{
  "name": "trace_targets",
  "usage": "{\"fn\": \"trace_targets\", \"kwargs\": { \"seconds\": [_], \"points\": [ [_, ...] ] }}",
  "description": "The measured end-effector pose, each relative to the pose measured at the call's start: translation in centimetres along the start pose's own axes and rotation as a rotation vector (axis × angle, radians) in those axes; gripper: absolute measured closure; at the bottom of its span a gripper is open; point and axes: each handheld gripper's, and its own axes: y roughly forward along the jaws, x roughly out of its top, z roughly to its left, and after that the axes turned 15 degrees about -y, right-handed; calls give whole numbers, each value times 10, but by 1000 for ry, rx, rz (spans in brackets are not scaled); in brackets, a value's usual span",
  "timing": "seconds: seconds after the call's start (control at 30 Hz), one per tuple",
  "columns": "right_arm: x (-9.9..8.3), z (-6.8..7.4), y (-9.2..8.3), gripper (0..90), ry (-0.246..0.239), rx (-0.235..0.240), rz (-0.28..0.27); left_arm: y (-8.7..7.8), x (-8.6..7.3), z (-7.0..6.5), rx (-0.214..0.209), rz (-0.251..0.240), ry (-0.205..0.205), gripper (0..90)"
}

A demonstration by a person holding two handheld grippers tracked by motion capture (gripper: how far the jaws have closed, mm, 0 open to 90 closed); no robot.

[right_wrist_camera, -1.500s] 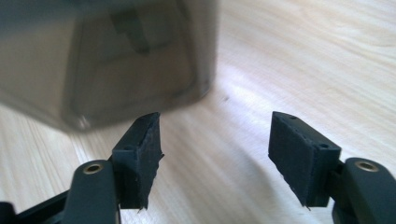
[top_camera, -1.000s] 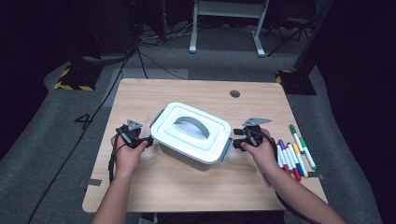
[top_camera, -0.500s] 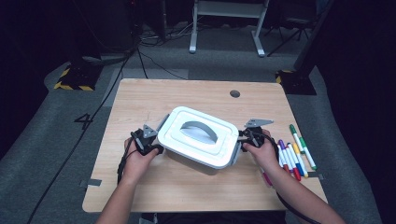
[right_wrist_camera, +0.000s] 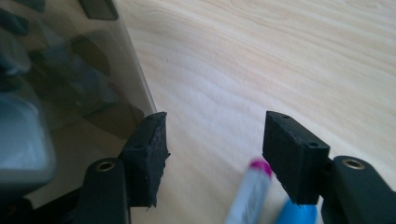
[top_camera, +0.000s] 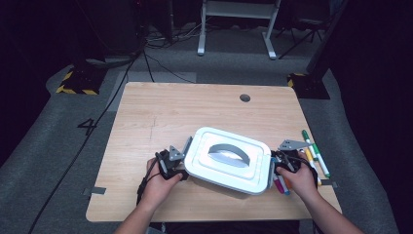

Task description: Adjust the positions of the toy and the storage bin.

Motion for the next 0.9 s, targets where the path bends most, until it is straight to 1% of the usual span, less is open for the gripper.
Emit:
{"fn": "trace_targets", "kwargs": {
  "seconds": [0.07,0.17,0.2,0.3,0.43,0.47,0.53,0.6,0.63,0.7,0.73,0.77,0.83,0.9],
  "points": [
    [-6,4,-8,420,1,-16,1,3,-3,-10,-16,10,21,425],
    [-15,11,-21,424,-15,-47,17,5,-4,-21,-28,12,26,433],
    [-17,13,-24,424,-21,-52,18,6,-4,-24,-33,13,34,432],
    [-25,15,-37,424,-11,-64,26,9,-3,-33,-46,16,50,436],
    [-32,17,-49,417,-10,-69,36,14,-2,-41,-70,21,72,427],
    [-34,17,-52,411,-8,-70,41,15,-2,-42,-76,15,70,419],
    [-38,16,-56,397,0,-75,41,16,-1,-43,-81,15,63,381],
    [-40,14,-58,395,5,-76,39,17,-2,-44,-95,14,55,376],
    [-41,13,-60,395,10,-75,40,16,-2,-44,-93,15,63,373],
    [-41,11,-64,393,7,-83,42,14,-2,-43,-96,13,59,344],
    [-40,9,-65,392,4,-90,44,12,-3,-42,-98,8,47,329],
    [-40,7,-68,393,6,-97,47,10,-4,-40,-101,5,46,322],
    [-38,3,-75,397,18,-108,40,5,-6,-37,-93,6,45,320],
    [-34,-1,-84,403,14,-129,42,2,-8,-35,-86,13,41,310]
  ]
}}
